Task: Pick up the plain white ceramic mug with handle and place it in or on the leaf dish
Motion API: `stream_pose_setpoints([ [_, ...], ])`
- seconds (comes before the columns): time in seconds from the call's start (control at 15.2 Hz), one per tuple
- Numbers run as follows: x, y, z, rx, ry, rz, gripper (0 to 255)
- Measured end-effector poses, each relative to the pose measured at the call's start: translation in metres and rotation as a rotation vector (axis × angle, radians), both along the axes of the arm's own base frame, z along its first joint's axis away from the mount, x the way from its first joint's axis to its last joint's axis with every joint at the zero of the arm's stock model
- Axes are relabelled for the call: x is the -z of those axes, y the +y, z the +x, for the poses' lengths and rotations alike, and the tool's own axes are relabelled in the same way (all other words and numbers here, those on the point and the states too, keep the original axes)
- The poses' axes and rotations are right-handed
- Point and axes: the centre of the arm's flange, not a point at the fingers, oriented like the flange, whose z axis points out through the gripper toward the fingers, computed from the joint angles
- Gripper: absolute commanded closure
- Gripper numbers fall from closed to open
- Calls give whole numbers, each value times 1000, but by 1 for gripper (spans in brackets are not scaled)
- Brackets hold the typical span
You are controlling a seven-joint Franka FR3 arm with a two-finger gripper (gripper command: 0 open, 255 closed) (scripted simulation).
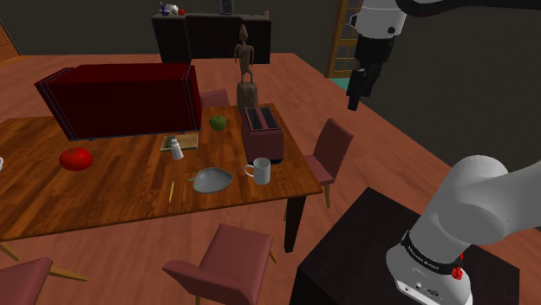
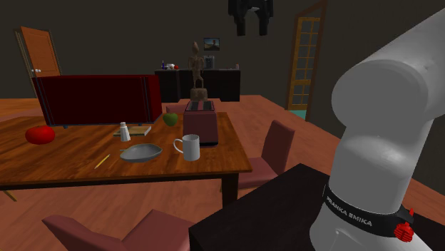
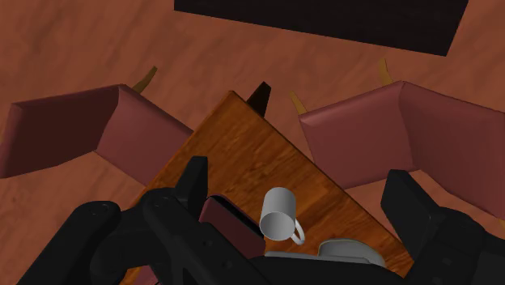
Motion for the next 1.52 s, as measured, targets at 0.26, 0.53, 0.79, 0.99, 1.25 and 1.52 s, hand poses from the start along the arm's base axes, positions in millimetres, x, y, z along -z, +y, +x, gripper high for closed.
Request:
stream_pose_setpoints([
  [0.26,20,2,15,22,-8,5,0],
  [0.53,62,2,42,62,-25,16,0],
  [0.79,107,1,70,103,-44,27,0],
  [0.99,138,2,93,135,-59,35,0],
  [1.25,179,-2,126,177,-78,46,0],
  [1.52,220,1,155,218,-97,58,0],
])
